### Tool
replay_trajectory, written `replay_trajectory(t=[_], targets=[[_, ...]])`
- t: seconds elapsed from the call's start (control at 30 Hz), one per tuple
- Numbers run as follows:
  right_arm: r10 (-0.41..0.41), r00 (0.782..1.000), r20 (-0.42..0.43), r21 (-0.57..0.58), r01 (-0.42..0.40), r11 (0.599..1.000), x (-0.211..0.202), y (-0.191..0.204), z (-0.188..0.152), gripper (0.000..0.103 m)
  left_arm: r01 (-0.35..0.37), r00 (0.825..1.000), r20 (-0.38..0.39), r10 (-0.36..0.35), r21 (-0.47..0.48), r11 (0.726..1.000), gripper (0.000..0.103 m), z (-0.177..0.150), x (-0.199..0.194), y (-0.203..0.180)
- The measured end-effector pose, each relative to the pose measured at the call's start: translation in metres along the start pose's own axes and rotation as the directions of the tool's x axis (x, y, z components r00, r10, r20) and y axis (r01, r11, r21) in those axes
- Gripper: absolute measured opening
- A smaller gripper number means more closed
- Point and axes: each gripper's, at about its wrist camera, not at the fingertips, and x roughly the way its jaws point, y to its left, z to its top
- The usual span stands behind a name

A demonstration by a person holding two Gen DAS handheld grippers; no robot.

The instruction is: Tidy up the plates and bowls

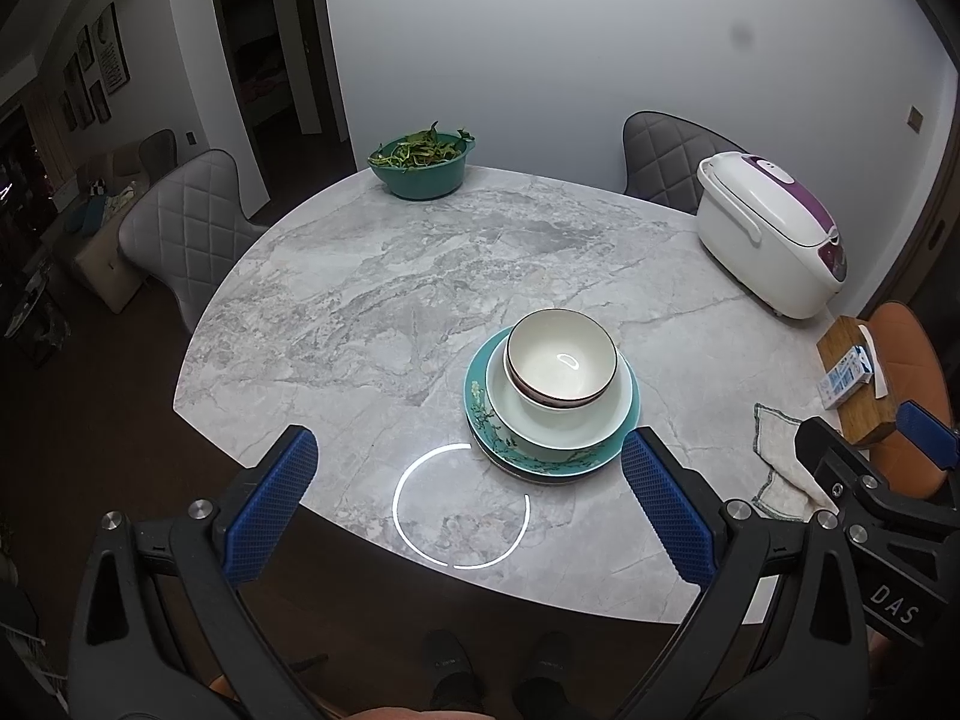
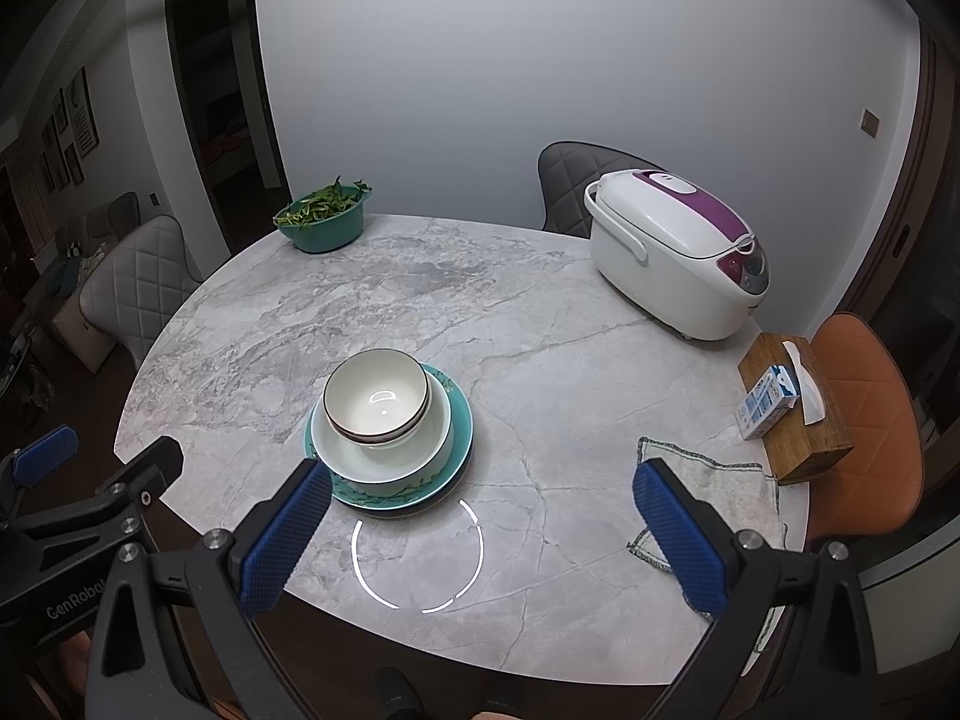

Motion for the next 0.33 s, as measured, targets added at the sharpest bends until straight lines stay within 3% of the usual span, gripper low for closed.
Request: replay_trajectory(t=[0.33], targets=[[0.0,1.0,-0.001,-0.001,0.0,1.0,0.0005,0.0002,0.0004,0.103,0.003,1.0,0.009,-0.003,0.004,1.0,0.103,-0.0014,-0.0012,0.0022]])
